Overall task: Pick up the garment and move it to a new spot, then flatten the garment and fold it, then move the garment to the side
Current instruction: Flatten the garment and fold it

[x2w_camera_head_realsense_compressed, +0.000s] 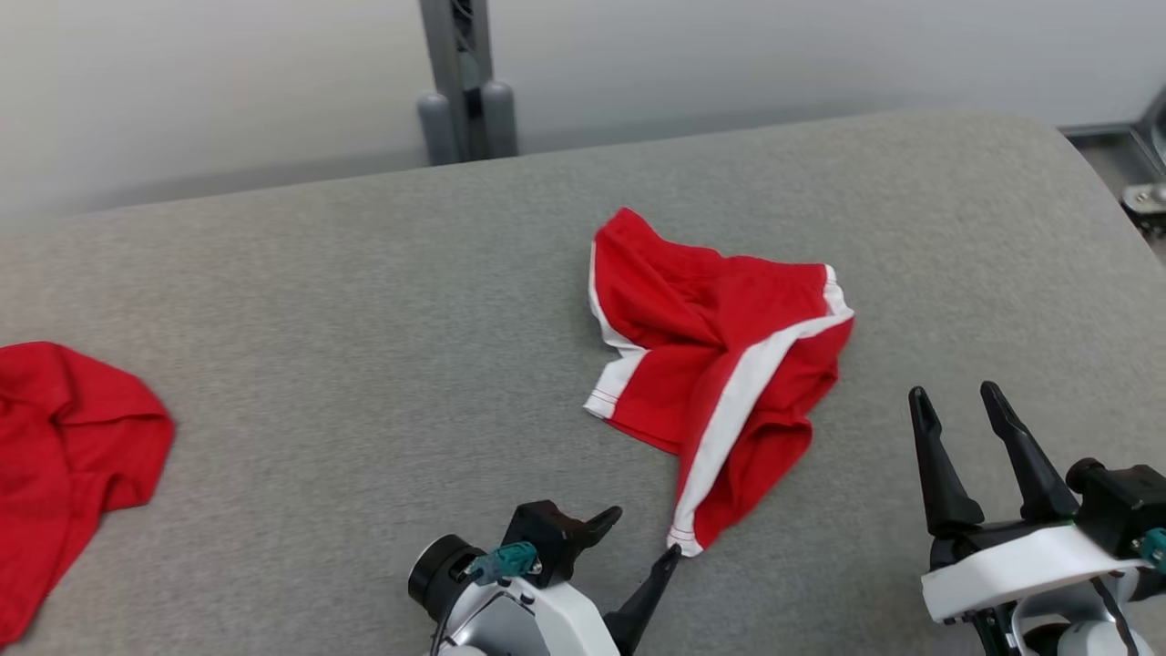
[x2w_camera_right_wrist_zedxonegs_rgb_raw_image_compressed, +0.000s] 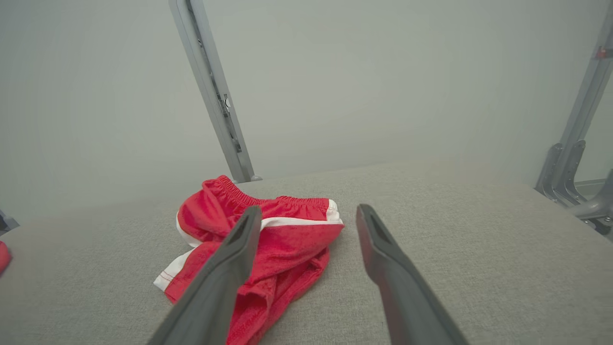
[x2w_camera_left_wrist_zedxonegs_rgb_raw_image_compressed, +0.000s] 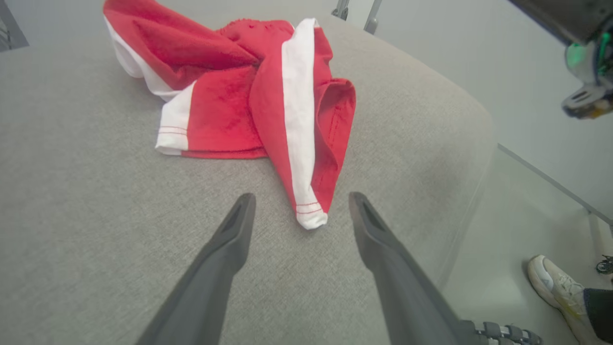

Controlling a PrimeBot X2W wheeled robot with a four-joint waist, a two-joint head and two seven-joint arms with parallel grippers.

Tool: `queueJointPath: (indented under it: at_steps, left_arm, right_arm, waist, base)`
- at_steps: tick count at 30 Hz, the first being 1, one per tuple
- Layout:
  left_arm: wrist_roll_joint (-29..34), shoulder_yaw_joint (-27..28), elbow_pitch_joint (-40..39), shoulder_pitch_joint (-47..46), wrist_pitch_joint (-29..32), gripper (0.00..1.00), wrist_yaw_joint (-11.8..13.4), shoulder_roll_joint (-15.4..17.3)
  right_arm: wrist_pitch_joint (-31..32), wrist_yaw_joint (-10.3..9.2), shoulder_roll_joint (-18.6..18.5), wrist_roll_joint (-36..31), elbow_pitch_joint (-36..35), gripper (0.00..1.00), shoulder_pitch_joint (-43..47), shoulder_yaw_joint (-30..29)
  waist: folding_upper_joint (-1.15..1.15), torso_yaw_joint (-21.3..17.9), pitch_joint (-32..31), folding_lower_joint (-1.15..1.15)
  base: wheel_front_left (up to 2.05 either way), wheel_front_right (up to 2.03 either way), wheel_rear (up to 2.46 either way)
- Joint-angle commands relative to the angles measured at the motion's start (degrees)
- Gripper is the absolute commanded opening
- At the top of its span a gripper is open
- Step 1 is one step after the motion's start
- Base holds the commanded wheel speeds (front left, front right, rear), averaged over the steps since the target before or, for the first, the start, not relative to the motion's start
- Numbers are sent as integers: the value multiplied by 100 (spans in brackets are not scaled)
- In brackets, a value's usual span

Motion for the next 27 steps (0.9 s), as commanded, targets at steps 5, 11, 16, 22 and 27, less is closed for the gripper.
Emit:
queueJointPath:
  at_steps: [5, 11, 16, 22, 27]
  left_arm:
    - [-65, -73, 622, -347, 17, 100, -259, -151]
    - [-185, 6, 1254, -569, -51, 100, -363, -289]
    - [-295, 169, 1612, -665, -235, 0, -377, -265]
    - [-387, 455, 1614, -607, -403, 0, -221, 56]
    - [-446, 699, 1305, -417, -476, 0, -12, 445]
  right_arm:
    - [-223, -2, -27, 133, 105, 100, -187, 6]
    - [-408, -2, -29, 222, 240, 100, -279, 5]
    - [-517, -2, -29, 317, 332, 100, -311, -39]
    - [-534, -2, -28, 322, 385, 100, -304, -125]
    - [-501, -2, -30, 294, 403, 100, -360, -174]
  waist:
    - [0, -572, 457, 0]
    - [0, -834, 600, 0]
    - [0, -859, 640, 0]
    - [0, -590, 631, 0]
    - [0, -269, 575, 0]
  base:
    - [0, 0, 0]
    - [0, 0, 0]
    - [0, 0, 0]
    - [0, 0, 0]
    - [0, 0, 0]
